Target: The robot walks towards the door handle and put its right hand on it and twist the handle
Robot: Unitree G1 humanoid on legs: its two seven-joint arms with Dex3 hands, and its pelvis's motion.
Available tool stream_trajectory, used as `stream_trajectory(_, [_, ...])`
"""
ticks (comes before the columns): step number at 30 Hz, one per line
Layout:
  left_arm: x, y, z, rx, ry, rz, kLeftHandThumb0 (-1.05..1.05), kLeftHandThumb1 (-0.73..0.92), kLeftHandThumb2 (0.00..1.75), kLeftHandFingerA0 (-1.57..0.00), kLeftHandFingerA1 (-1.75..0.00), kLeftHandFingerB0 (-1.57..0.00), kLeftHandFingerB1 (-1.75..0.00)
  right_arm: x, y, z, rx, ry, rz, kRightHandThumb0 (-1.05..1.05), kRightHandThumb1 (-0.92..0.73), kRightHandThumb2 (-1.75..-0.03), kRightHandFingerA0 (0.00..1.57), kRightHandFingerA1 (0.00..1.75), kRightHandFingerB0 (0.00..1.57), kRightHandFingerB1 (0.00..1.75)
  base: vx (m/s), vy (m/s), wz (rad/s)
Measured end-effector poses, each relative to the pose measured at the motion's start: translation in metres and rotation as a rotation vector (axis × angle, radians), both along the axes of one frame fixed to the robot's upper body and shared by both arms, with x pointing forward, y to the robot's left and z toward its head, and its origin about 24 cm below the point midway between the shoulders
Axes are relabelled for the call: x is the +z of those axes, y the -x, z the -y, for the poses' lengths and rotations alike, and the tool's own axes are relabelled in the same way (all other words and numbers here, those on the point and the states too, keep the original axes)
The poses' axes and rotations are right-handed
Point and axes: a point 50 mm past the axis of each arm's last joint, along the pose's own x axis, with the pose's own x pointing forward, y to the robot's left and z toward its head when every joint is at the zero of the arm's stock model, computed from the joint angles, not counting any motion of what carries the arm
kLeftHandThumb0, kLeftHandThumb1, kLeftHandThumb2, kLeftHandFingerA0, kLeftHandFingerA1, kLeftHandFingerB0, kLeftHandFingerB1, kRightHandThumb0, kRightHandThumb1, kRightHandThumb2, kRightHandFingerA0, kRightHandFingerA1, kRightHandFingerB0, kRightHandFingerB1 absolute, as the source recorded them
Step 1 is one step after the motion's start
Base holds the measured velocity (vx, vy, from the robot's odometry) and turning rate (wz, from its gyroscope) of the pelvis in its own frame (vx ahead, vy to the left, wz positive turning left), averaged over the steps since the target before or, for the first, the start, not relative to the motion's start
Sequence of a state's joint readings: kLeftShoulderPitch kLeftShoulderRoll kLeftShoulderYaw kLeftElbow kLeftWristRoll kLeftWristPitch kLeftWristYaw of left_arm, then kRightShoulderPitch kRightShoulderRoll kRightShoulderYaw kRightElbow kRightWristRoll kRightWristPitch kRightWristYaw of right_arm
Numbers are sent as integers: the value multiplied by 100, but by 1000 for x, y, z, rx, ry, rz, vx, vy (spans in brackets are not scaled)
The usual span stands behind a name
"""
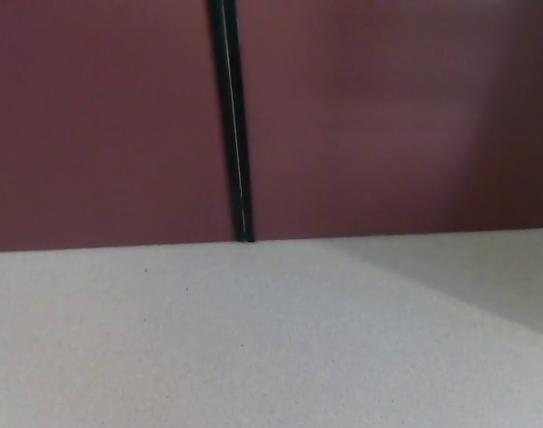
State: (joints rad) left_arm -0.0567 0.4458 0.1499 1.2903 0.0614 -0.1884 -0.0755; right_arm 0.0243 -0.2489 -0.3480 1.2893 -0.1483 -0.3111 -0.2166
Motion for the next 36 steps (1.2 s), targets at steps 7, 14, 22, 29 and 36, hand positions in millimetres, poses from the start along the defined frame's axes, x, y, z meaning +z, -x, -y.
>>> stream_trajectory(7, [2, -3, -3, -4, -9, 8, -19, 61, 58, -50, -45, -36, -37, -1, 0, -3, 0, -1, 11, -41, -48, -70, 58, 51, 42, 44, 202, -69, 6])
stream_trajectory(14, [3, -1, -4, -2, -13, 4, -20, 61, 58, -50, -45, -36, -37, -1, -1, -5, 2, -1, 18, -41, -48, -70, 58, 51, 42, 44, 214, -9, 8])
stream_trajectory(22, [3, -6, -2, -8, -6, 22, -19, 61, 58, -51, -45, -36, -37, 2, -7, 0, 0, 19, 32, -42, -48, -71, 59, 52, 42, 44, 232, 55, 3])
stream_trajectory(29, [2, -3, -1, -14, -6, 9, -19, 60, 57, -51, -45, -37, -37, 1, -2, 0, 1, 21, 15, -42, -48, -70, 60, 52, 41, 44, 160, -21, -5])
stream_trajectory(36, [4, -6, -3, -18, -12, 20, -19, 60, 57, -53, -46, -38, -38, 1, -1, -3, 3, 14, 28, -41, -48, -70, 59, 51, 41, 43, 308, 57, 2])
